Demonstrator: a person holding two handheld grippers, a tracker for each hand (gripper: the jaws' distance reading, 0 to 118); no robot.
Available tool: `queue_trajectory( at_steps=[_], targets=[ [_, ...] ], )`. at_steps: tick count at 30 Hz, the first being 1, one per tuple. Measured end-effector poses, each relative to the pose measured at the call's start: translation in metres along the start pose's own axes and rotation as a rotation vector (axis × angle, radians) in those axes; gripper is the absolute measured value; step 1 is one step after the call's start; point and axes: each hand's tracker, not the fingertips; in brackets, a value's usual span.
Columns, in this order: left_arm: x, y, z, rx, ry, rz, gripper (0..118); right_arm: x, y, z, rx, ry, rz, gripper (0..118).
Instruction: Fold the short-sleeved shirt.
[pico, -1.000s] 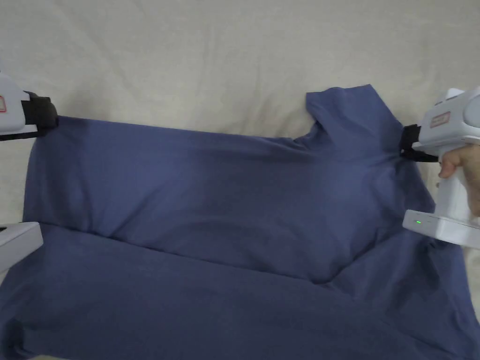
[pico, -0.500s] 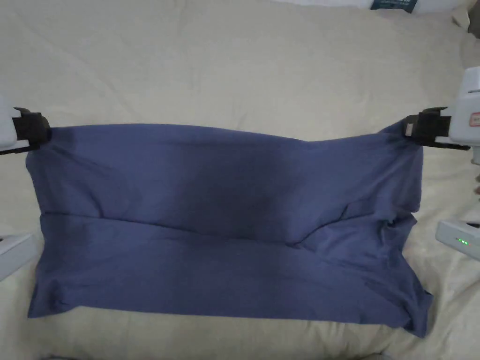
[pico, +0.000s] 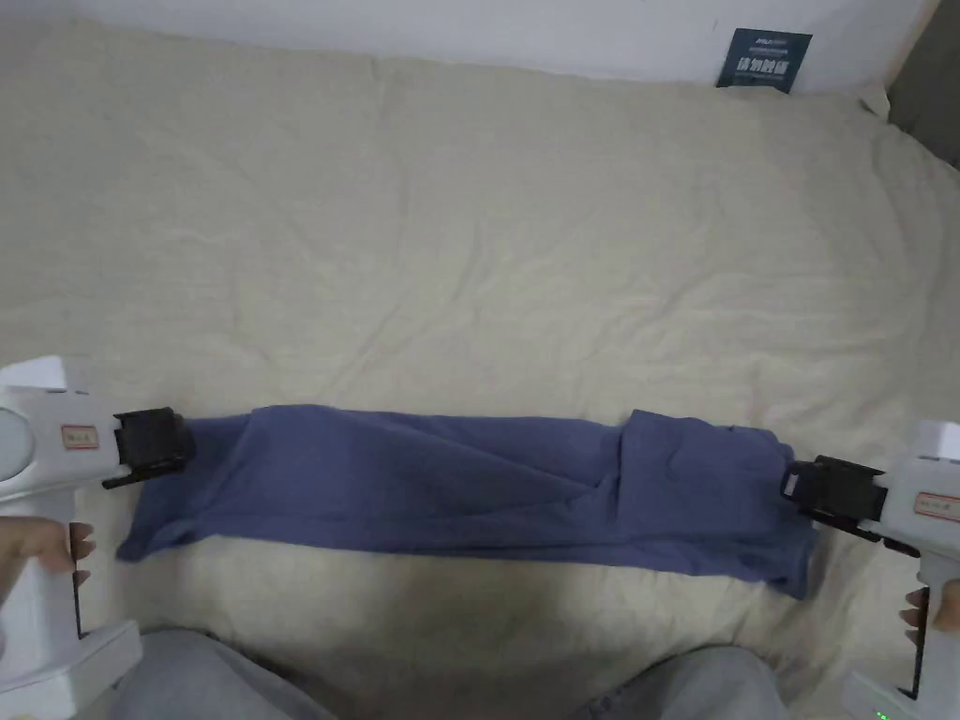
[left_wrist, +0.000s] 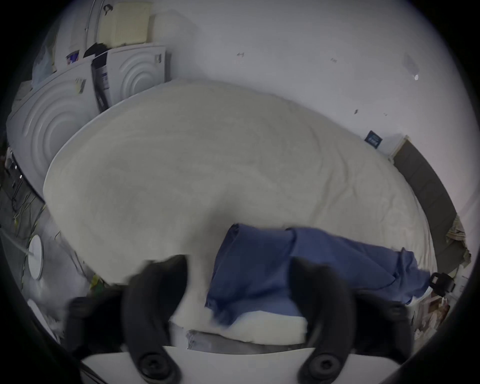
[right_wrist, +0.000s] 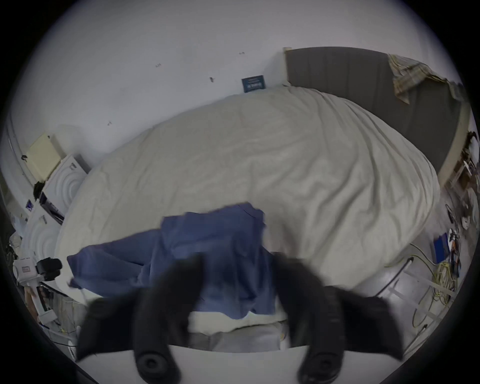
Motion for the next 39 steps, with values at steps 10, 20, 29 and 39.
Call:
queue_trajectory(
  at_steps=[10, 20, 29, 39],
  targets=[
    [0.068, 0.013, 0.091, 0.519, 0.019, -0.176, 118, -0.048, 0.034, 0.1, 0.513, 0.0, 0.224, 118],
    [0.129, 0.004, 0.12, 0.749, -0.002, -0.374, 66, -0.12, 0.024, 0.111, 0.682, 0.06, 0.273, 114],
    [0.129, 0.004, 0.111, 0.691, -0.051, -0.347, 0, -0.139, 0.016, 0.096, 0.651, 0.118, 0.243, 2],
    [0.02, 0.052, 0.078, 0.399, -0.142, -0.022, 54, -0.143, 0.02, 0.081, 0.592, 0.12, 0.242, 2]
  ],
)
